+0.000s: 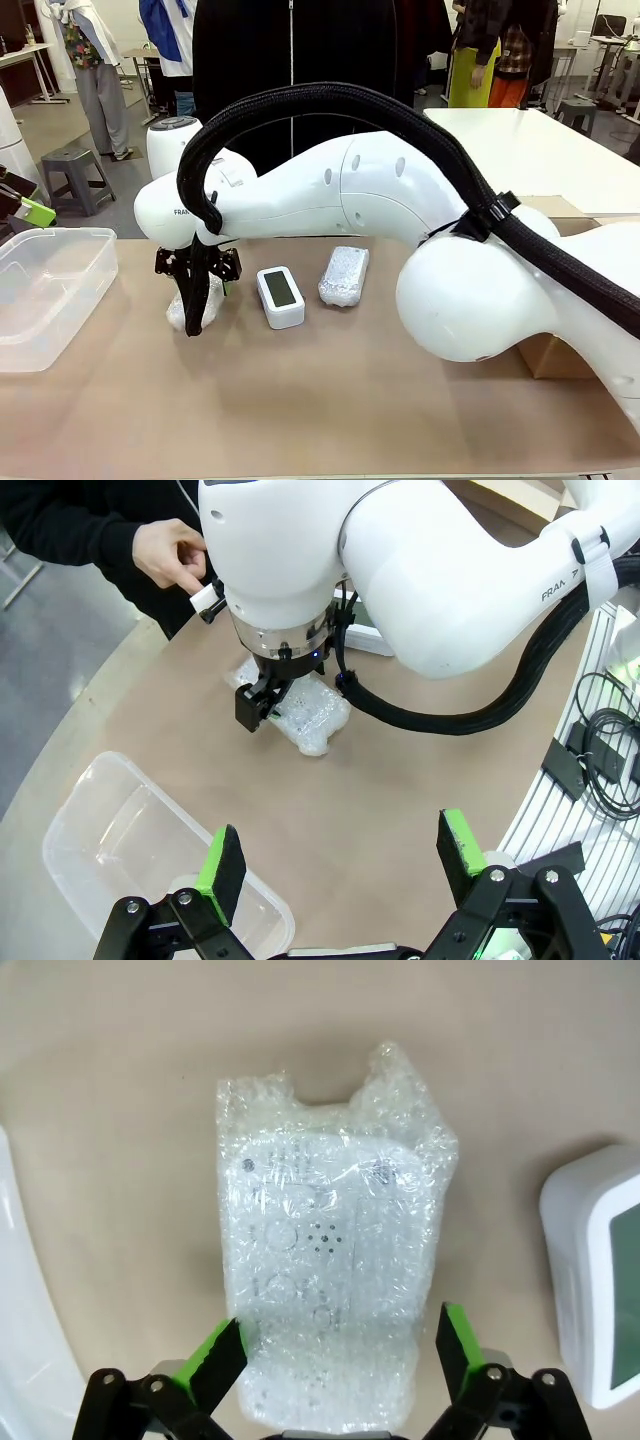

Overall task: Separate and place wrapped and unwrapped clocks.
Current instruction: Pick up the Digital clock indicated by the person.

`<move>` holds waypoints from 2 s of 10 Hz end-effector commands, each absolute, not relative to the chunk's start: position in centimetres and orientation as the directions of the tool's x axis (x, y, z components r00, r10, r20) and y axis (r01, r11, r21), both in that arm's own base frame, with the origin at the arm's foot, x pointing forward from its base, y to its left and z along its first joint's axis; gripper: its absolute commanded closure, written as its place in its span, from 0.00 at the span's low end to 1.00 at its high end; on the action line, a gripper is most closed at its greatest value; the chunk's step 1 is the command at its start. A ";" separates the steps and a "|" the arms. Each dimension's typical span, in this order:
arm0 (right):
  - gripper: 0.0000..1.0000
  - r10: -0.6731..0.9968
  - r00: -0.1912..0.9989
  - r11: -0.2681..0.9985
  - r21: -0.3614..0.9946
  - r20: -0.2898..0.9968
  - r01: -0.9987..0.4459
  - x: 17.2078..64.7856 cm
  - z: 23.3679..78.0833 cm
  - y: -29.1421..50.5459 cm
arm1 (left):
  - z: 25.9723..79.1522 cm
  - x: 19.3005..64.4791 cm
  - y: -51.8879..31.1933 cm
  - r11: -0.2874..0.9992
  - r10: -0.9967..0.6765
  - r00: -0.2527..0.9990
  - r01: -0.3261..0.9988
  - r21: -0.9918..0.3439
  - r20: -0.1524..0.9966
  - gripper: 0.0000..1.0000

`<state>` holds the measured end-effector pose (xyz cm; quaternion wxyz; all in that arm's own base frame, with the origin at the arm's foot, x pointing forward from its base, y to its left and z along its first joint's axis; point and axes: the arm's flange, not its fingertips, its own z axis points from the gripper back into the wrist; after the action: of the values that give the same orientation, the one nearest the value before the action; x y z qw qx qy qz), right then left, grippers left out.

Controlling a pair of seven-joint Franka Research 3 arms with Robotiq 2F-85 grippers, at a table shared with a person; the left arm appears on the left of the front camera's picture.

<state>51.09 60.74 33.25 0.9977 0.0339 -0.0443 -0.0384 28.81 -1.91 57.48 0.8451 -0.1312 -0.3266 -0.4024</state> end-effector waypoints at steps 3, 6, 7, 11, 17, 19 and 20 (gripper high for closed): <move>0.00 -0.078 0.993 0.995 0.076 0.093 0.071 52.2 33.7 62.1 | 57.4 28.8 -1.8 0.636 -0.589 0.457 0.771 0.034 0.666 0.00; 0.00 -0.058 0.994 0.995 0.087 0.092 0.050 51.9 34.0 62.3 | 57.4 28.8 -1.8 0.636 -0.589 0.457 0.771 0.034 0.666 0.00; 0.00 -0.064 0.994 0.996 0.070 0.086 0.058 52.0 33.8 62.3 | 57.4 28.8 -1.8 0.636 -0.589 0.457 0.771 0.034 0.666 0.00; 0.00 -0.070 0.995 0.997 0.048 0.071 0.067 52.4 32.6 62.1 | 57.4 28.8 -1.8 0.636 -0.589 0.457 0.771 0.034 0.666 0.00; 0.36 -0.071 0.994 0.997 0.042 0.086 0.068 52.2 32.6 62.4 | 57.4 28.8 -1.8 0.636 -0.589 0.457 0.771 0.034 0.666 0.00; 0.55 -0.067 0.994 0.997 0.039 0.088 0.064 52.2 32.7 62.4 | 57.4 28.8 -1.8 0.636 -0.589 0.457 0.771 0.034 0.666 0.00; 0.43 -0.067 0.994 0.997 0.039 0.091 0.063 52.2 32.8 62.4 | 57.4 28.8 -1.8 0.636 -0.589 0.457 0.771 0.034 0.666 0.00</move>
<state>51.08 61.22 33.04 0.9978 0.0330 -0.0440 -0.0370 28.81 -1.91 57.48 0.8451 -0.1312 -0.3266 -0.4024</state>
